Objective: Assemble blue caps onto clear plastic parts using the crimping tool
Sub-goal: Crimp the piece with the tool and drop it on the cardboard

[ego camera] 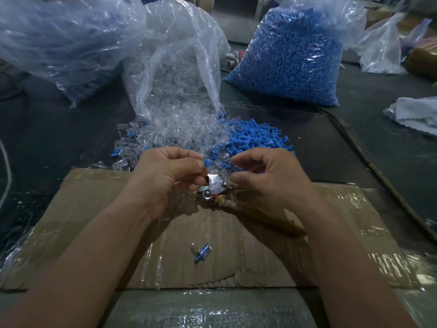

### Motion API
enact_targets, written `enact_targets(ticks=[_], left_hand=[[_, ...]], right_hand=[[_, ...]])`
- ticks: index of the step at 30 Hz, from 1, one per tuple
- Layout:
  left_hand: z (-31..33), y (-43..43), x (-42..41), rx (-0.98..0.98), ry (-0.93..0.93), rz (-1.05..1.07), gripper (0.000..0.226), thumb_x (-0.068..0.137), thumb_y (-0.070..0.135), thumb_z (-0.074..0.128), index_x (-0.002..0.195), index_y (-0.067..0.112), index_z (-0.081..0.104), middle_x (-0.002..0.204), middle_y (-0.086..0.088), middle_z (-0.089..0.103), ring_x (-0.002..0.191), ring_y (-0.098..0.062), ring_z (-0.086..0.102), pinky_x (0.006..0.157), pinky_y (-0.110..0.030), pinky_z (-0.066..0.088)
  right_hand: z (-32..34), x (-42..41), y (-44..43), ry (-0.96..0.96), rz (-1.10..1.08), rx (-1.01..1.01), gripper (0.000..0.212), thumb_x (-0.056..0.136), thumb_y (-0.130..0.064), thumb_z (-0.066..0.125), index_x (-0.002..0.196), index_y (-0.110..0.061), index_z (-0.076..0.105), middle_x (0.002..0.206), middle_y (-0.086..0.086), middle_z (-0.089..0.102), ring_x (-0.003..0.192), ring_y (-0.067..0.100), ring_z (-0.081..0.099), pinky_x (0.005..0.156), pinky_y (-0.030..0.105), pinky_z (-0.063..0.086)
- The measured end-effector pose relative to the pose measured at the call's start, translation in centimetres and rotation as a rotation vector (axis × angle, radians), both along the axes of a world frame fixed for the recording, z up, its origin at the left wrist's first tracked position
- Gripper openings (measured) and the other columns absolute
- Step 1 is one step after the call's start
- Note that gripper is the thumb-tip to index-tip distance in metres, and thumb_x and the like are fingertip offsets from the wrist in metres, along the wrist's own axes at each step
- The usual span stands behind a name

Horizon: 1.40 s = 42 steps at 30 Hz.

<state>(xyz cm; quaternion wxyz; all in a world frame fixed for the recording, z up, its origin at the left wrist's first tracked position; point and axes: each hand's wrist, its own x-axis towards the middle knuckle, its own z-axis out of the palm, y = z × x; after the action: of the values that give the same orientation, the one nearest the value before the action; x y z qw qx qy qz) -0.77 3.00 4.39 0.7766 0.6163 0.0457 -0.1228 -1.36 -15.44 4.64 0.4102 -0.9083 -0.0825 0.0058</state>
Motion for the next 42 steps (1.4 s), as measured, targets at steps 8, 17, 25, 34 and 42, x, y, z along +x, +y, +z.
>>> enact_targets(ticks=[8,17,25,34,42], left_hand=[[-0.2,0.3,0.3,0.002,-0.001,0.02,0.017,0.055,0.003,0.065,0.071,0.002,0.06,0.053,-0.008,0.064,0.042,-0.012,0.059,0.04,-0.016,0.048],[-0.5,0.5,0.5,-0.024,-0.018,0.011,0.013,0.061,0.001,0.062,0.074,0.001,0.058,0.055,-0.007,0.065,0.046,-0.011,0.061,0.042,-0.016,0.049],[-0.9,0.9,1.0,-0.115,-0.076,0.088,0.013,0.059,0.003,0.06,0.072,0.005,0.057,0.057,-0.006,0.067,0.048,-0.01,0.062,0.043,-0.015,0.049],[-1.5,0.0,0.7,-0.14,-0.161,0.138,0.016,0.06,0.007,0.061,0.075,0.005,0.056,0.058,-0.003,0.068,0.052,-0.01,0.064,0.047,-0.015,0.05],[-1.2,-0.3,0.4,-0.151,-0.192,0.136,0.018,0.059,0.007,0.06,0.076,0.005,0.056,0.057,-0.003,0.067,0.051,-0.01,0.063,0.048,-0.016,0.051]], right_hand=[[1.0,-0.5,-1.5,0.3,0.179,-0.576,0.083,0.053,-0.052,0.08,0.126,-0.033,0.044,0.108,-0.014,0.04,0.106,0.009,0.039,0.092,0.032,0.038],[0.5,-0.3,-0.7,0.173,0.147,-0.58,0.055,0.06,-0.044,0.078,0.108,-0.031,0.055,0.09,-0.017,0.039,0.089,0.008,0.04,0.074,0.027,0.038],[0.5,0.1,-1.5,-0.069,-0.001,-0.559,0.014,0.075,-0.019,0.064,0.088,-0.021,0.057,0.08,-0.009,0.044,0.072,0.008,0.041,0.057,0.018,0.028],[-0.1,-0.1,-0.1,-0.2,-0.088,-0.336,0.023,0.079,-0.011,0.06,0.088,-0.023,0.044,0.086,-0.007,0.044,0.078,0.011,0.041,0.06,0.015,0.027],[-0.5,-0.3,1.0,-0.148,-0.005,-0.336,0.027,0.077,-0.012,0.056,0.092,-0.025,0.038,0.082,-0.017,0.032,0.081,0.007,0.033,0.064,0.012,0.025]])
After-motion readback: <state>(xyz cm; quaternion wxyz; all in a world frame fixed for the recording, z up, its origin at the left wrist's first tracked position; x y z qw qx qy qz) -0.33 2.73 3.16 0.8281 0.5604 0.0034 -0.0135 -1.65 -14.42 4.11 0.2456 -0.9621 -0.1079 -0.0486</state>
